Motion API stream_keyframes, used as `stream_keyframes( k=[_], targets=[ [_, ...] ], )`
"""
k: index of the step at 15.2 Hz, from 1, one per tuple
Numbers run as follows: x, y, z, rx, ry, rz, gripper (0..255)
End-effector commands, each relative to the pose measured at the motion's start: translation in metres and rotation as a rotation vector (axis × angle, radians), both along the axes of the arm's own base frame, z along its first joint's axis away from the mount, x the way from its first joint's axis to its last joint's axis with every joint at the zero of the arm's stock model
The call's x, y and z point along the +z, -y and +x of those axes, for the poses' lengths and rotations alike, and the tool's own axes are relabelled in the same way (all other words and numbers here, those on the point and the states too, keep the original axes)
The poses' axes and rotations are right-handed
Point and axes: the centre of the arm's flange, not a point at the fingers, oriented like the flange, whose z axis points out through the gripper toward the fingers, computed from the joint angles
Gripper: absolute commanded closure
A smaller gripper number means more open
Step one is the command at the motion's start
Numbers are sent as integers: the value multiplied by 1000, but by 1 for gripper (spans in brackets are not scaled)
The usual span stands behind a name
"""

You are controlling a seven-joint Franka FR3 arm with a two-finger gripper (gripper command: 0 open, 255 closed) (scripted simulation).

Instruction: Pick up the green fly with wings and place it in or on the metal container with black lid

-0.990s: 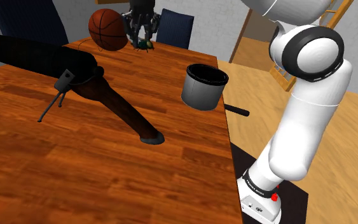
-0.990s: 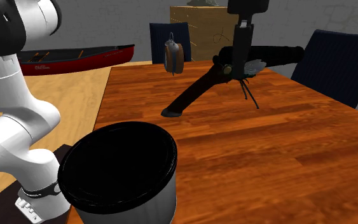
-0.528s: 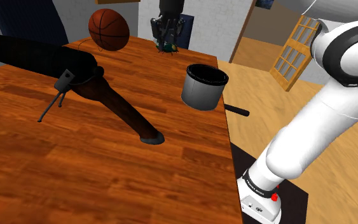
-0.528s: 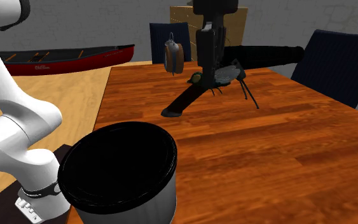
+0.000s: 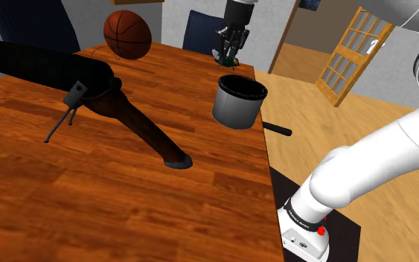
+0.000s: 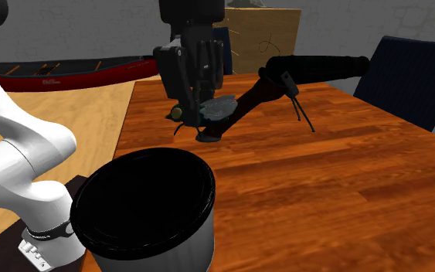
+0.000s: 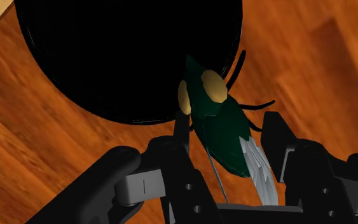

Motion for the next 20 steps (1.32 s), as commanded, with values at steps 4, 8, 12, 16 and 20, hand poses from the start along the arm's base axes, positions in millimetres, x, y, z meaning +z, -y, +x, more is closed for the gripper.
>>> stream_keyframes(
  k=[4, 8, 12, 16, 20],
  targets=[
    [-2, 56, -35, 2, 0, 1, 255],
    [-13, 78, -51, 2, 0, 1, 255],
    [-34, 78, -51, 2, 0, 1, 255],
    [-56, 78, -51, 2, 0, 1, 255],
    [-65, 78, -51, 1, 0, 1, 255]
  ],
)
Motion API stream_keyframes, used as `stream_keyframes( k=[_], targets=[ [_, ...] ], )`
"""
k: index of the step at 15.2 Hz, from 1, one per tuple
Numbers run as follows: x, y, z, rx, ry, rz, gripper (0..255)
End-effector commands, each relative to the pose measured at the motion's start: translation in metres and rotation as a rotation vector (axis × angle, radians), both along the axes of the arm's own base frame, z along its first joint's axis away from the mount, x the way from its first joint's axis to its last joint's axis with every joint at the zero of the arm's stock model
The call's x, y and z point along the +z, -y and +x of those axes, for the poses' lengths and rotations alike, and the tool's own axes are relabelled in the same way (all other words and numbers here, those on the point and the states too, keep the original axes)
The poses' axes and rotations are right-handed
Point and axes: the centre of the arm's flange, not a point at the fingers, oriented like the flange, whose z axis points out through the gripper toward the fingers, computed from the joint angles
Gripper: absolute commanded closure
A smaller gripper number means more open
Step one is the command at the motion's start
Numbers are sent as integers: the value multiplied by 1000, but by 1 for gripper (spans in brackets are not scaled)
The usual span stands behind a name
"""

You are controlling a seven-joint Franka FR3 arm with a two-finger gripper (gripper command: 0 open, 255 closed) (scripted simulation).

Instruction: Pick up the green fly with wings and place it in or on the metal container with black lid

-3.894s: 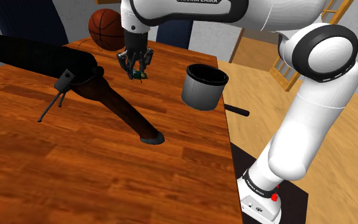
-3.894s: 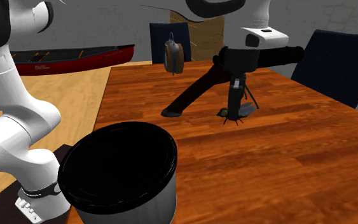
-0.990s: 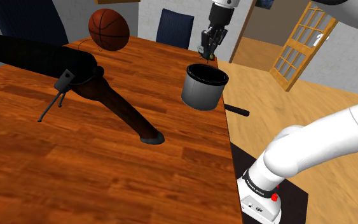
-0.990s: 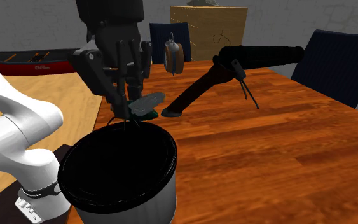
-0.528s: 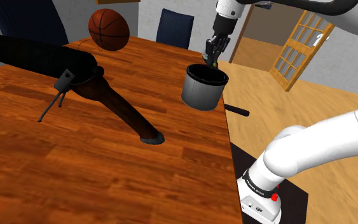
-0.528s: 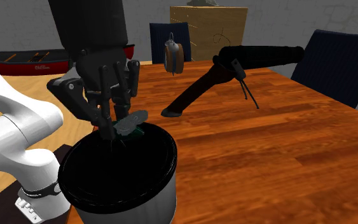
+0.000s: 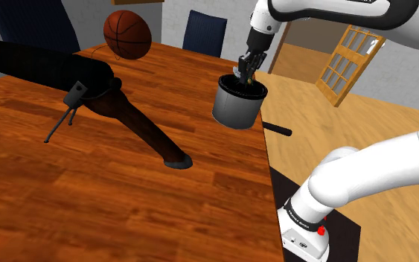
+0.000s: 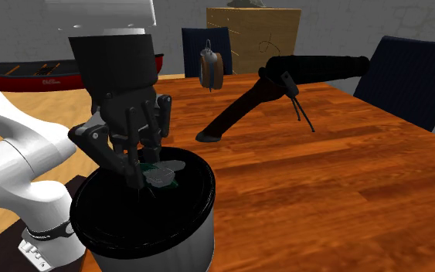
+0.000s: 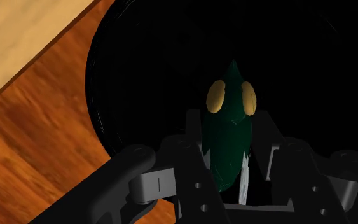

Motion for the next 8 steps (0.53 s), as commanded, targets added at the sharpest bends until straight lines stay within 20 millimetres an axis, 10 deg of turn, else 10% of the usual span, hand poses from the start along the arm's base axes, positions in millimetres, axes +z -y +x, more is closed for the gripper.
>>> stream_keyframes(
  k=[1, 6, 7, 8],
  targets=[
    [-7, -2, 1, 2, -14, 2, 255],
    [-7, -2, 1, 2, -14, 2, 255],
    [-7, -2, 0, 2, -14, 2, 0],
    [-7, -2, -1, 2, -14, 2, 0]
  ],
)
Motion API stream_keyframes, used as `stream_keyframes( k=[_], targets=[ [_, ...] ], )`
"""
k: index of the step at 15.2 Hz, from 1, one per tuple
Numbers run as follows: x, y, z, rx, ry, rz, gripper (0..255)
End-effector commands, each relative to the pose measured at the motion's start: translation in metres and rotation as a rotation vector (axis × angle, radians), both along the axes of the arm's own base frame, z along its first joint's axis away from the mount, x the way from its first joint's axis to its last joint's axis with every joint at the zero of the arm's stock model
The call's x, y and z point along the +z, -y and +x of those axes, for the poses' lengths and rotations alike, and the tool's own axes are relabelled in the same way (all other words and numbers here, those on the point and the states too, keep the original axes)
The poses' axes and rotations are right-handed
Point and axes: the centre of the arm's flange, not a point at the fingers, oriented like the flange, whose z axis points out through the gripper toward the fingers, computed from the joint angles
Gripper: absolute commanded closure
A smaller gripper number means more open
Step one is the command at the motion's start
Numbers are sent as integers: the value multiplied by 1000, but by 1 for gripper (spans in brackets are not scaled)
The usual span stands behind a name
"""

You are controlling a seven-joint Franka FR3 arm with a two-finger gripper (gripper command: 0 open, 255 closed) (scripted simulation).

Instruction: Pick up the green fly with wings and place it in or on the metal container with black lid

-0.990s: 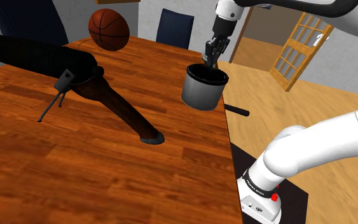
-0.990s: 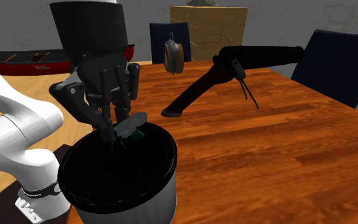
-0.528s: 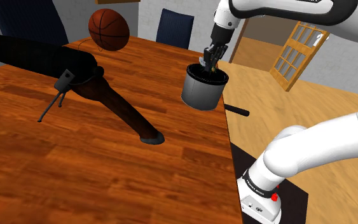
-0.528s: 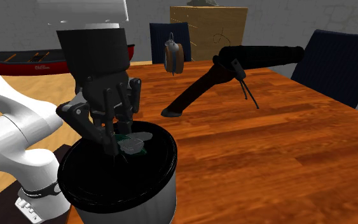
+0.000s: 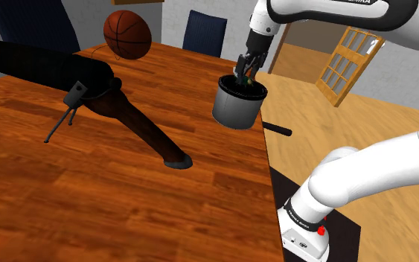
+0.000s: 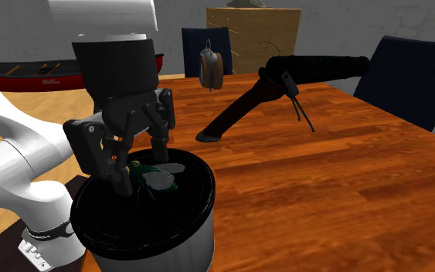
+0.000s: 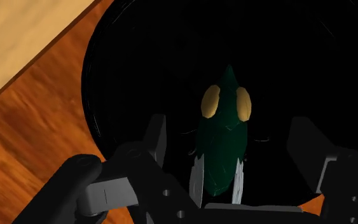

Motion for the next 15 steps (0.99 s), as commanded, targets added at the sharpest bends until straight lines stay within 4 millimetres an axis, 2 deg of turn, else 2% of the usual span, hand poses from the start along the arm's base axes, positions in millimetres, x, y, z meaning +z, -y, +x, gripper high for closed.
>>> stream_keyframes(
  k=[1, 4, 8, 15],
  targets=[
    [-2, -1, 0, 1, -6, 1, 0],
    [-2, 0, 2, 1, -6, 1, 0],
    [48, -4, -1, 1, -6, 1, 0],
    [48, -4, -1, 1, -6, 1, 0]
  ],
)
